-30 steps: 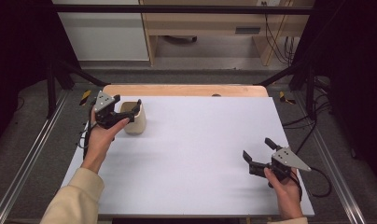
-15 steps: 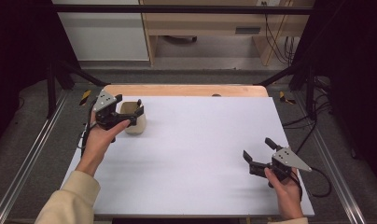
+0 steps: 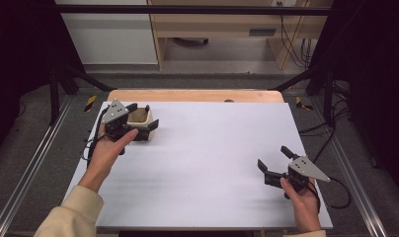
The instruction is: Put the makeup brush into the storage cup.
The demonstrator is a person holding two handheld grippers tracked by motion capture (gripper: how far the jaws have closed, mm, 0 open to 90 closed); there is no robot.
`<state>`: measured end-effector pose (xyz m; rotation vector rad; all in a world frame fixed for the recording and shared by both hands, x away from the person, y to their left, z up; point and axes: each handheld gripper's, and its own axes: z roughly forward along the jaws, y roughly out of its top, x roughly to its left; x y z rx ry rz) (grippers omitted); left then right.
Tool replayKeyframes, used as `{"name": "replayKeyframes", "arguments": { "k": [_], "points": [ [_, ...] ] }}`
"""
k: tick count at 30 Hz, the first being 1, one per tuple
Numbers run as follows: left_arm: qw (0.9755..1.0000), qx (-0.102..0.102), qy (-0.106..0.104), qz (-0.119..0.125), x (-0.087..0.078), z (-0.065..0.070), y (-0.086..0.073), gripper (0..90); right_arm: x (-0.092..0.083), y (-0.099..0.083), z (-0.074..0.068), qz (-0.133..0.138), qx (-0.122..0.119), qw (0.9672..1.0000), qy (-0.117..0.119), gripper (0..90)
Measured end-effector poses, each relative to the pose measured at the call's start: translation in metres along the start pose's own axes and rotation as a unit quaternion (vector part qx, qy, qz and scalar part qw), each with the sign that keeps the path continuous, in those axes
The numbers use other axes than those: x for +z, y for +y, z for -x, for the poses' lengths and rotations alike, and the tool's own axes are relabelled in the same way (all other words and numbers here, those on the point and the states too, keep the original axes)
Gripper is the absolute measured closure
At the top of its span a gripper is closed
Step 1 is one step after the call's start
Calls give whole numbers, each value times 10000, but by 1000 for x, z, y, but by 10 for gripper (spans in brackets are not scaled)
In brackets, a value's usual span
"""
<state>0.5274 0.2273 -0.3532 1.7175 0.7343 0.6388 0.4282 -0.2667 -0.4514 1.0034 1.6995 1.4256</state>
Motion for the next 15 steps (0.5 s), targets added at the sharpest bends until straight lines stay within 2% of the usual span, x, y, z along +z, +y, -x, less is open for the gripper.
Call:
{"name": "replayKeyframes", "arguments": {
  "k": [15],
  "points": [
    [9993, 206, -309, 83, -7, 20, -6, 15, 0, 0, 0, 0, 3, 10000, -2, 45]
  ]
}}
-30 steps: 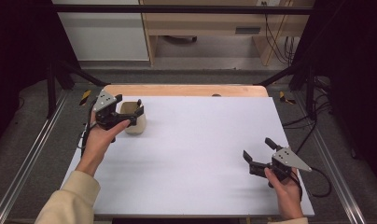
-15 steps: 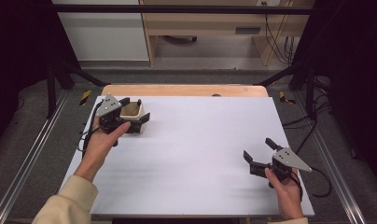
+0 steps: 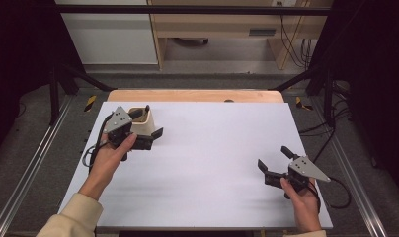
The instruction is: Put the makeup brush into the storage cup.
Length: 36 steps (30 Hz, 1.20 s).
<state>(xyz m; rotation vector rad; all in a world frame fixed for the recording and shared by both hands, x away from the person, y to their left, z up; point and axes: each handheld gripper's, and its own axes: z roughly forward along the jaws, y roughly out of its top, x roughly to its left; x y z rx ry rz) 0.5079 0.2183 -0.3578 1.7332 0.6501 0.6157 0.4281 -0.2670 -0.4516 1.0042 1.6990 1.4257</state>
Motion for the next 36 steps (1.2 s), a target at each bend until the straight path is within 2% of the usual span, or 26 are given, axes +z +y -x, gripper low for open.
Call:
{"name": "replayKeyframes", "arguments": {
  "k": [12, 20, 36],
  "points": [
    [9998, 114, -172, 26, -11, 11, -11, 23, -1, 0, 0, 0, -16, 10000, 0, 45],
    [9996, 194, -185, 59, -22, 14, -19, 21, -2, 0, 1, -4, -23, 10000, -11, 45],
    [9997, 147, -111, 175, -45, 13, -40, 23, -4, 0, 2, 45, 12, 10000, -14, 45]
  ]
}}
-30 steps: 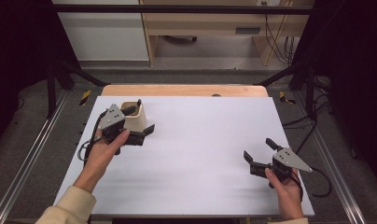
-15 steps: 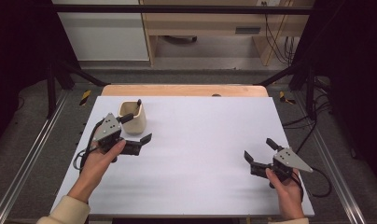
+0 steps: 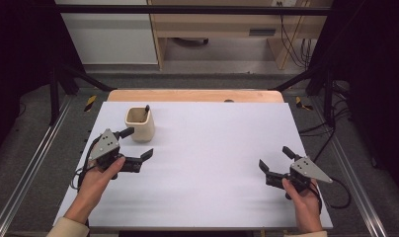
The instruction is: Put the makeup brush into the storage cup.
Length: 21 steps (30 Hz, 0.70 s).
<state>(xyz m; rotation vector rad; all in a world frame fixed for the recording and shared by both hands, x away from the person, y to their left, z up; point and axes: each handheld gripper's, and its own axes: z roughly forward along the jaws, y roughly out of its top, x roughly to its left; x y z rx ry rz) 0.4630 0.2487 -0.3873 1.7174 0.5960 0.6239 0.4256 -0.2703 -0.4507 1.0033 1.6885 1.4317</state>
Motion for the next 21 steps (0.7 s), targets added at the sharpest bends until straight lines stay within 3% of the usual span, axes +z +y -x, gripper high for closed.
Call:
{"name": "replayKeyframes", "arguments": {
  "k": [21],
  "points": [
    [9995, -51, 155, 256, -31, -7, -23, 36, -3, 1, -1, 35, -66, 9999, 128, 50]
  ]
}}
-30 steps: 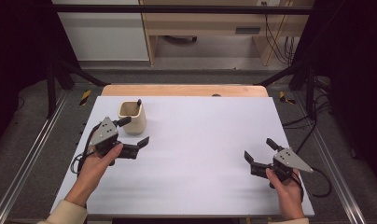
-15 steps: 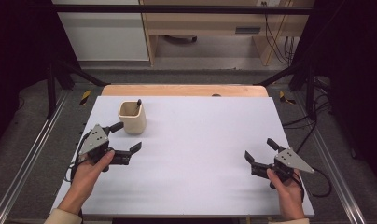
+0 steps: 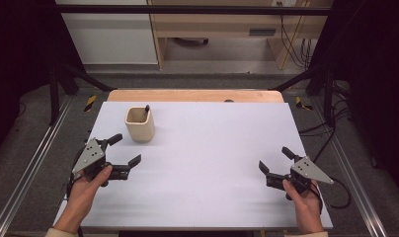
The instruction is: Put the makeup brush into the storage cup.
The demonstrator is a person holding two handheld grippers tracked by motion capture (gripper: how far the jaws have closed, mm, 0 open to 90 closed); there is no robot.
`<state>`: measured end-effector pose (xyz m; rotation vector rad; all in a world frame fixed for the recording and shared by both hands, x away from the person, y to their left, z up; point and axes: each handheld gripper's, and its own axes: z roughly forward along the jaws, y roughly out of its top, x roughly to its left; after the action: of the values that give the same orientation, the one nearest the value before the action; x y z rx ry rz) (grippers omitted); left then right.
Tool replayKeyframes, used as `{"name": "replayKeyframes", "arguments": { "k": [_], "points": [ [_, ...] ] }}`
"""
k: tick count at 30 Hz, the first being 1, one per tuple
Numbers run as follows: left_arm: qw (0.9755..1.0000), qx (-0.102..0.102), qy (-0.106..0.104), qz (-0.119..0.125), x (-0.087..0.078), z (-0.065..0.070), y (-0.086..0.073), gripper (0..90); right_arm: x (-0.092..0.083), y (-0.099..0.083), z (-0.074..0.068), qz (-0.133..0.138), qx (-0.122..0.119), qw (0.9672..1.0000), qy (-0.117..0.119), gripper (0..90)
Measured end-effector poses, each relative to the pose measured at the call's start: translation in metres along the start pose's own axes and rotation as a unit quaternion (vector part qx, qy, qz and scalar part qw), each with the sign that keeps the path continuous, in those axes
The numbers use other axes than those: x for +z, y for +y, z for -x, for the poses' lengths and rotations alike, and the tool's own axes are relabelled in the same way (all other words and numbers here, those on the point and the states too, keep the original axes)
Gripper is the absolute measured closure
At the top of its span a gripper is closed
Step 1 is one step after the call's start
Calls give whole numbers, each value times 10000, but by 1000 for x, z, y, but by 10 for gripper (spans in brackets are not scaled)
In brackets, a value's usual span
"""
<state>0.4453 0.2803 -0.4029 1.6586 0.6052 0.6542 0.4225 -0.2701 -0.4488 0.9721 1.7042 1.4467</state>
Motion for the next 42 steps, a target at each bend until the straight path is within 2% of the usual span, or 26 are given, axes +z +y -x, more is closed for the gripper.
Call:
{"name": "replayKeyframes", "arguments": {
  "k": [15, 19, 24, 30, 42],
  "points": [
    [9999, 8, -9, 154, -17, -1, -9, 39, -2, 1, -3, -6, -72, 9999, 105, 55],
    [9998, 117, -51, 121, -21, -1, -13, 41, -2, 1, -3, -10, -95, 9999, 144, 55],
    [9998, 157, -76, 133, -25, 2, -17, 43, -2, 1, -5, 14, -118, 9998, 172, 54],
    [9996, 135, -111, 207, -27, 4, -22, 45, -4, -1, -6, 13, -190, 9995, 234, 53],
    [9993, 161, -189, 277, -31, 9, -29, 51, -11, -3, -3, 73, -148, 9996, 240, 49]
  ]
}}
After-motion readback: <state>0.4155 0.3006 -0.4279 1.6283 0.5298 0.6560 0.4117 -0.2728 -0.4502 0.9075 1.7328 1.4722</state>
